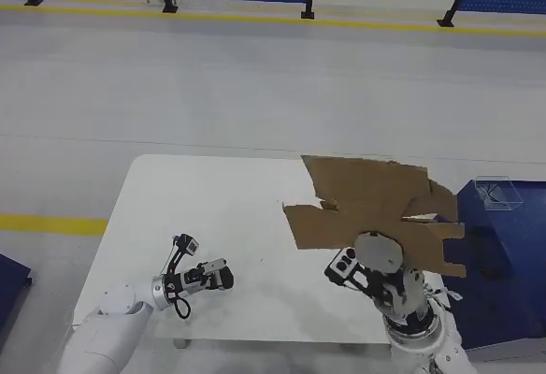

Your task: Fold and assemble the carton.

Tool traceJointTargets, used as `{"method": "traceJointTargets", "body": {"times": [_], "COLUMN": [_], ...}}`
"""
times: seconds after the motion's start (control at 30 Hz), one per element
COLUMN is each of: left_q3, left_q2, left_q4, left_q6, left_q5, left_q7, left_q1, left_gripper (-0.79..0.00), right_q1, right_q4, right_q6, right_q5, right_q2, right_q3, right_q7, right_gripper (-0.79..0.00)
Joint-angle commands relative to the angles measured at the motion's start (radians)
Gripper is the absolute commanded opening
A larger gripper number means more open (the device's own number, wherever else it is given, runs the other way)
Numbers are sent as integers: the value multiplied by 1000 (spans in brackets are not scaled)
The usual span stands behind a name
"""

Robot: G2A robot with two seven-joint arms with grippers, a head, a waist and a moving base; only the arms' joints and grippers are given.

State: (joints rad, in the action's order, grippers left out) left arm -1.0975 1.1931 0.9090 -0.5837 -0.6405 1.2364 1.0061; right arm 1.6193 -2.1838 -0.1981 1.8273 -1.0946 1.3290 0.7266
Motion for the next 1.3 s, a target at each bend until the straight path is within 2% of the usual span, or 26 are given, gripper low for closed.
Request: {"method": "traceJointTargets", "body": {"times": [0.0,0.07,0.13,0.23,0.33,0.43,0.5,0.6,0.67,0.73,0.77,0.8,0.83,0.87,0.9,0.93,0.97,1.23,1.27], "left_q3": [0,-9,-35,-91,-138,-149,-137,-105,-76,-56,-49,-41,-36,-32,-30,-30,-29,-13,-13], "left_q2": [0,-3,-11,-26,-43,-54,-57,-56,-53,-50,-49,-47,-46,-45,-44,-43,-43,-40,-38], "left_q4": [0,16,30,53,78,131,179,239,269,289,297,302,307,312,315,315,317,305,302], "left_q6": [0,21,81,225,333,357,354,298,300,286,270,266,262,253,247,244,239,240,234], "left_q5": [0,8,-22,-142,-186,-138,-81,32,62,78,83,80,76,69,52,39,29,-13,-30], "left_q7": [0,-24,-13,90,193,216,209,149,136,130,124,123,123,126,130,133,139,171,176], "left_q1": [0,2,3,1,-2,10,23,47,60,66,72,77,79,81,85,87,88,90,90], "left_gripper": [0,0,0,0,0,0,0,0,0,-172,-212,-351,-428,-465,-560,-705,-785,-785,-785], "right_q1": [2,-1,-12,-18,-27,-50,-62,-75,-85,-94,-98,-101,-102,-103,-104,-106,-107,-109,-109], "right_q4": [45,92,145,244,336,397,413,421,426,429,431,431,429,428,428,428,429,430,430], "right_q6": [210,330,442,539,548,540,530,522,514,502,498,496,494,491,488,487,487,479,479], "right_q5": [-461,-597,-777,-1075,-1257,-1384,-1423,-1464,-1479,-1476,-1484,-1493,-1495,-1494,-1495,-1499,-1501,-1517,-1517], "right_q2": [-1,-1,3,12,17,16,14,11,8,4,4,3,3,3,2,3,2,2,2], "right_q3": [24,62,120,184,199,160,117,52,15,-15,-25,-33,-39,-44,-48,-51,-53,-64,-64], "right_q7": [99,137,162,174,152,138,156,184,194,191,194,196,195,194,194,193,190,153,153], "right_gripper": [-785,-785,-785,-785,-785,-785,-785,-785,-785,-785,-785,-785,-785,-785,-785,-785,-785,-785,-459]}}
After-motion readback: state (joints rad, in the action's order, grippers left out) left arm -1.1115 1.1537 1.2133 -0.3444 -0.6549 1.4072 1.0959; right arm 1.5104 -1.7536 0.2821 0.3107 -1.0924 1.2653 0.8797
